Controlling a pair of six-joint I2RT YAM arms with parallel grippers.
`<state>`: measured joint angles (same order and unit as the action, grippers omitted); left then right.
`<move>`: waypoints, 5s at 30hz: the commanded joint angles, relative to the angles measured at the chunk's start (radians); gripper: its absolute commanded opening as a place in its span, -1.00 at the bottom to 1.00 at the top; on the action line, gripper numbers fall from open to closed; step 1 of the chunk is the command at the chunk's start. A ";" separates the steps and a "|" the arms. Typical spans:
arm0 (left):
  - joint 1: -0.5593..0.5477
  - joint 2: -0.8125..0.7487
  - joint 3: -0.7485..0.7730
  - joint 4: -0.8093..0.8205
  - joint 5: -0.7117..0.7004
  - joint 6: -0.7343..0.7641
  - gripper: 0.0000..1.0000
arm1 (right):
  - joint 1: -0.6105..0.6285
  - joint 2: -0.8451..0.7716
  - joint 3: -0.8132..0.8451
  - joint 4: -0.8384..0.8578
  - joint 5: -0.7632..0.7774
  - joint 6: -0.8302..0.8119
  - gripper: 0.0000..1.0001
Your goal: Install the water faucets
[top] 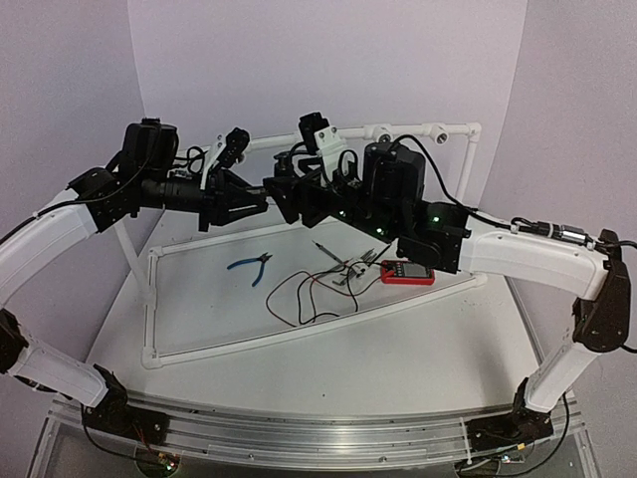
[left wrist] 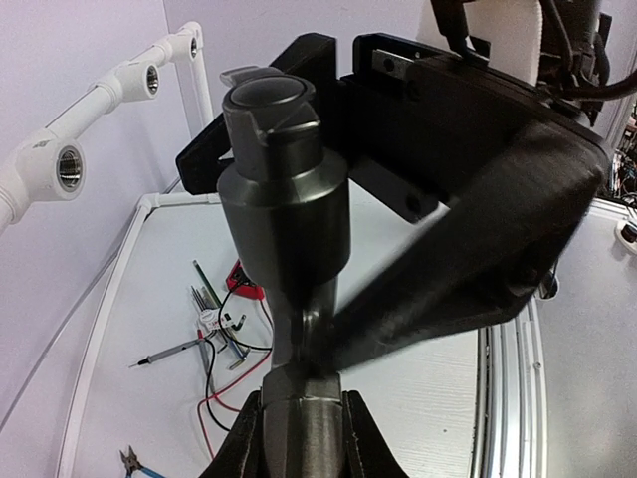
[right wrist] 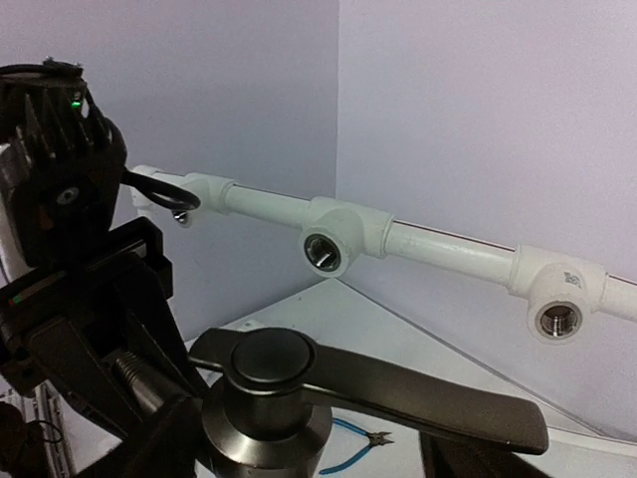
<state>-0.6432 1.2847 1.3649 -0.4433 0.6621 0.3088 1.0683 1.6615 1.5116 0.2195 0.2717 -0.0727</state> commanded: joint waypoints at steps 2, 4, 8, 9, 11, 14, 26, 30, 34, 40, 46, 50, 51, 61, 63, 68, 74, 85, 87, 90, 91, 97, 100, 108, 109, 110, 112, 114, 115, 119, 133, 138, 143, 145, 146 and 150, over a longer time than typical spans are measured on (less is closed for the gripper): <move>0.020 -0.049 0.012 0.089 0.109 0.030 -1.00 | -0.165 -0.142 -0.062 -0.081 -0.491 0.126 0.97; 0.037 -0.048 0.017 0.075 0.184 0.041 -1.00 | -0.237 -0.182 -0.077 -0.102 -0.699 0.151 0.97; 0.054 -0.022 0.052 0.018 0.333 0.124 -1.00 | -0.297 -0.196 -0.080 -0.132 -0.899 0.134 0.96; 0.054 -0.011 0.065 0.003 0.352 0.143 -1.00 | -0.298 -0.183 -0.068 -0.132 -0.941 0.134 0.94; 0.054 0.003 0.085 -0.023 0.372 0.166 -1.00 | -0.298 -0.145 -0.031 -0.131 -0.984 0.149 0.89; 0.054 0.015 0.100 -0.030 0.372 0.181 -1.00 | -0.298 -0.096 0.014 -0.130 -1.034 0.175 0.80; 0.053 0.036 0.123 -0.023 0.368 0.162 -1.00 | -0.192 -0.015 0.091 -0.121 -0.980 0.151 0.61; 0.053 0.035 0.122 -0.016 0.369 0.151 -1.00 | -0.175 -0.001 0.101 -0.120 -0.919 0.144 0.35; 0.053 0.033 0.122 -0.019 0.368 0.151 -1.00 | -0.168 0.020 0.116 -0.117 -0.903 0.153 0.02; 0.053 0.030 0.123 -0.009 0.372 0.141 -1.00 | -0.164 0.049 0.137 -0.118 -0.905 0.155 -0.44; 0.053 0.034 0.126 -0.006 0.371 0.136 -1.00 | -0.161 0.060 0.148 -0.119 -0.897 0.160 -0.95; 0.053 0.024 0.128 0.005 0.295 0.134 -0.45 | -0.160 0.022 0.110 -0.118 -0.815 0.135 -1.00; 0.053 0.017 0.131 0.009 0.257 0.141 -0.11 | -0.161 0.004 0.091 -0.115 -0.760 0.125 -1.00; 0.054 0.041 0.357 -0.145 -0.125 0.283 0.56 | -0.162 -0.130 -0.007 -0.106 -0.327 0.092 -1.00; 0.054 0.065 0.413 -0.195 -0.240 0.313 0.55 | -0.163 -0.141 -0.015 -0.107 -0.281 0.088 -1.00; 0.077 0.195 0.654 -0.353 -0.531 0.332 0.50 | -0.162 -0.141 -0.013 -0.125 -0.272 0.081 -1.00; 0.317 0.330 0.886 -0.521 -0.467 0.241 0.46 | -0.162 -0.122 -0.005 -0.135 -0.297 0.081 -1.00; 0.750 0.349 0.947 -0.714 0.093 0.180 0.54 | -0.162 -0.131 -0.039 -0.140 -0.314 0.088 -1.00; 0.816 0.355 0.957 -0.766 0.199 0.234 0.53 | -0.162 -0.132 -0.043 -0.140 -0.321 0.090 -1.00; 0.873 0.344 0.941 -0.843 0.287 0.348 0.53 | -0.162 -0.133 -0.049 -0.140 -0.326 0.090 -1.00; 0.889 0.342 0.933 -0.862 0.306 0.383 0.53 | -0.162 -0.133 -0.050 -0.140 -0.327 0.090 -1.00; 0.909 0.364 0.893 -0.985 0.295 0.566 0.52 | -0.163 -0.131 -0.058 -0.140 -0.336 0.101 -1.00; 0.910 0.343 0.837 -0.984 0.257 0.657 0.50 | -0.163 -0.134 -0.054 -0.138 -0.313 0.108 -1.00; 0.883 0.302 0.742 -0.986 0.214 0.774 0.50 | -0.162 -0.100 -0.010 -0.137 -0.338 0.118 -1.00; 0.869 0.290 0.719 -0.986 0.193 0.786 0.49 | -0.162 -0.098 -0.007 -0.137 -0.338 0.117 -1.00; 0.852 0.281 0.693 -0.986 0.167 0.795 0.49 | -0.162 -0.097 -0.006 -0.137 -0.338 0.117 -1.00; 0.820 0.266 0.643 -0.986 0.118 0.803 0.47 | -0.162 -0.094 -0.003 -0.136 -0.344 0.119 -1.00; 0.810 0.265 0.619 -0.986 0.097 0.797 0.37 | -0.163 -0.092 -0.002 -0.134 -0.351 0.122 -1.00; 0.805 0.266 0.615 -0.986 0.090 0.791 0.31 | -0.162 -0.091 -0.001 -0.134 -0.354 0.123 -1.00; 0.758 0.256 0.622 -0.986 0.084 0.751 0.03 | -0.162 -0.091 0.003 -0.134 -0.356 0.131 -1.00; 0.651 0.154 0.557 -0.982 0.130 0.393 -0.53 | 0.005 -0.070 0.046 -0.079 0.094 0.107 -1.00; 0.649 0.122 0.520 -0.977 0.158 0.340 -0.66 | 0.082 -0.069 -0.007 0.010 0.307 0.122 -1.00; 0.649 0.108 0.491 -0.965 0.176 0.323 -0.82 | 0.146 -0.009 0.034 0.056 0.441 0.002 -1.00; 0.649 0.105 0.482 -0.957 0.189 0.323 -0.87 | 0.147 0.014 0.051 0.054 0.461 -0.008 -1.00; 0.649 0.104 0.479 -0.950 0.195 0.323 -0.90 | 0.147 0.024 0.058 0.051 0.466 -0.008 -1.00; 0.649 0.097 0.456 -0.937 0.221 0.330 -0.96 | 0.148 0.052 0.073 0.027 0.501 0.010 -1.00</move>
<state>0.0017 1.3949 1.8554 -1.3183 0.8515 0.7414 1.2171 1.6968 1.5192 0.1904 0.6720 -0.0503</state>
